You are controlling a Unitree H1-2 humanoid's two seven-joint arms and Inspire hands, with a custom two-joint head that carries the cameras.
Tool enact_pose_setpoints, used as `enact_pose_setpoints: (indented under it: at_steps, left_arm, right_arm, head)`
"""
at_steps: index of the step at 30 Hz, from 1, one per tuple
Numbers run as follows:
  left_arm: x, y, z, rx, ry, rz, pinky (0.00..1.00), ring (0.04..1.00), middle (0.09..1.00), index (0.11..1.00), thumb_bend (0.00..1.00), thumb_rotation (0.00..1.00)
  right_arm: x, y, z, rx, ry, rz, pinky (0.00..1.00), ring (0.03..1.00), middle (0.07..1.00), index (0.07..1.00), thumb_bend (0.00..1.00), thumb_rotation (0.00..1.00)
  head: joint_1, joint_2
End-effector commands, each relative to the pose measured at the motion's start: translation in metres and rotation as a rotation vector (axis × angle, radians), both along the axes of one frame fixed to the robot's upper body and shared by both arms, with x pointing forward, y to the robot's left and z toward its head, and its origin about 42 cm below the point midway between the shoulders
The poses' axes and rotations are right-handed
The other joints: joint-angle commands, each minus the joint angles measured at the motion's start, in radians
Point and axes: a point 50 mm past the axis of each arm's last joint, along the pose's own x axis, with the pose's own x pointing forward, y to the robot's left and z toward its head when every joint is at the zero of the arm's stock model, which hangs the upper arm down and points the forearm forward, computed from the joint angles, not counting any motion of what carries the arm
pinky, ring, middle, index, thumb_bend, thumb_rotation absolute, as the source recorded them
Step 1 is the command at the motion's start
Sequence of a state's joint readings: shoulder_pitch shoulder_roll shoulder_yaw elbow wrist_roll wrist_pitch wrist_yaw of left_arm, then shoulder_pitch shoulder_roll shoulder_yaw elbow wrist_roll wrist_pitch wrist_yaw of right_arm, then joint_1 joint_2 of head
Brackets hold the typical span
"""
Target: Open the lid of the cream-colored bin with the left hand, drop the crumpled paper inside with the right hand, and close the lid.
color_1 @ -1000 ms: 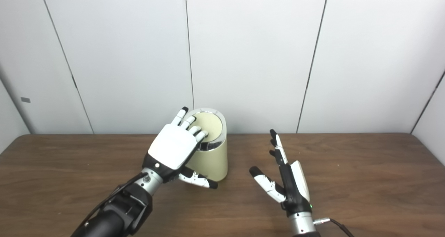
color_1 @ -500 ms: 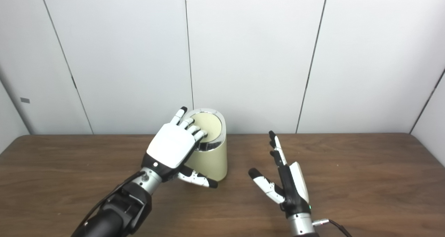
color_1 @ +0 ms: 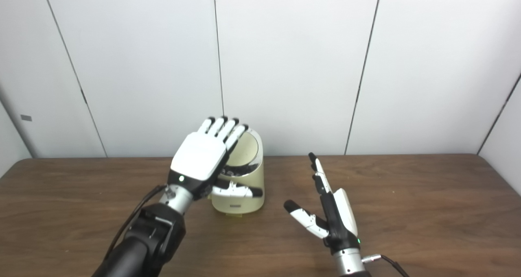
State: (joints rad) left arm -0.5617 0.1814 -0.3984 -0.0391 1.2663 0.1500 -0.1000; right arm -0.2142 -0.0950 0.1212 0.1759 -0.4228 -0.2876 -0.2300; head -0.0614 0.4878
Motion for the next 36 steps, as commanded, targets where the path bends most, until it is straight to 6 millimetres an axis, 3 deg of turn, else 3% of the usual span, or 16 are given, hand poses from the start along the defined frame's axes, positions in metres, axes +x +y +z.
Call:
enact_pose_setpoints:
  at_steps: [1,9,10,12,15,19,22,29,36]
  left_arm:
    - [0.003,-0.001,0.031,-0.038,-0.134,0.013,1.00,1.000,1.000,1.000,0.93,0.98]
    - [-0.011,0.018,0.036,-0.170,-0.157,0.048,1.00,1.000,1.000,1.000,0.84,0.98]
    - [-0.017,0.025,0.034,-0.232,-0.135,0.033,1.00,1.000,1.000,1.000,0.75,0.99]
    - [-0.024,0.035,0.030,-0.337,-0.112,0.001,1.00,1.000,1.000,1.000,0.70,1.00]
    - [-0.035,0.054,0.012,-0.544,-0.105,-0.084,0.99,0.955,0.950,0.958,0.54,1.00]
    - [-0.044,0.080,-0.024,-0.878,-0.036,-0.211,0.86,0.926,0.914,0.910,0.34,1.00]
    - [-0.051,0.093,-0.043,-1.001,0.003,-0.249,0.84,0.926,0.915,0.909,0.27,1.00]
    - [-0.069,0.105,-0.075,-1.075,0.046,-0.247,0.81,0.899,0.914,0.904,0.18,1.00]
    - [-0.078,0.107,-0.090,-1.093,0.049,-0.212,0.79,0.868,0.887,0.882,0.19,0.99]
  right_arm:
    - [-0.011,0.002,-0.019,0.006,0.019,0.006,0.90,0.964,0.993,0.992,0.60,0.87]
    - [-0.010,0.002,-0.020,0.003,0.005,0.010,0.89,0.962,0.990,0.991,0.62,0.87]
    - [-0.010,0.002,-0.020,0.002,0.002,0.009,0.89,0.961,0.990,0.989,0.62,0.87]
    - [-0.010,0.001,-0.020,0.004,0.000,0.008,0.89,0.961,0.989,0.988,0.62,0.87]
    - [-0.011,0.000,-0.020,0.013,0.009,0.005,0.88,0.956,0.987,0.985,0.58,0.88]
    - [-0.012,-0.001,-0.020,0.048,0.001,-0.002,0.85,0.934,0.958,0.954,0.36,0.99]
    - [-0.012,-0.002,-0.020,0.075,-0.004,-0.006,0.85,0.930,0.943,0.932,0.25,1.00]
    - [-0.015,-0.004,-0.018,0.069,-0.005,-0.014,0.84,0.926,0.932,0.919,0.21,1.00]
    - [-0.020,-0.007,-0.014,0.073,-0.013,-0.024,0.83,0.914,0.927,0.915,0.22,0.96]
  head:
    - [-0.001,0.000]
    - [-0.006,0.000]
    - [-0.006,0.001]
    - [-0.003,0.003]
    - [-0.004,0.003]
    - [-0.003,0.006]
    - [-0.002,0.011]
    - [-0.004,0.021]
    - [-0.004,0.033]
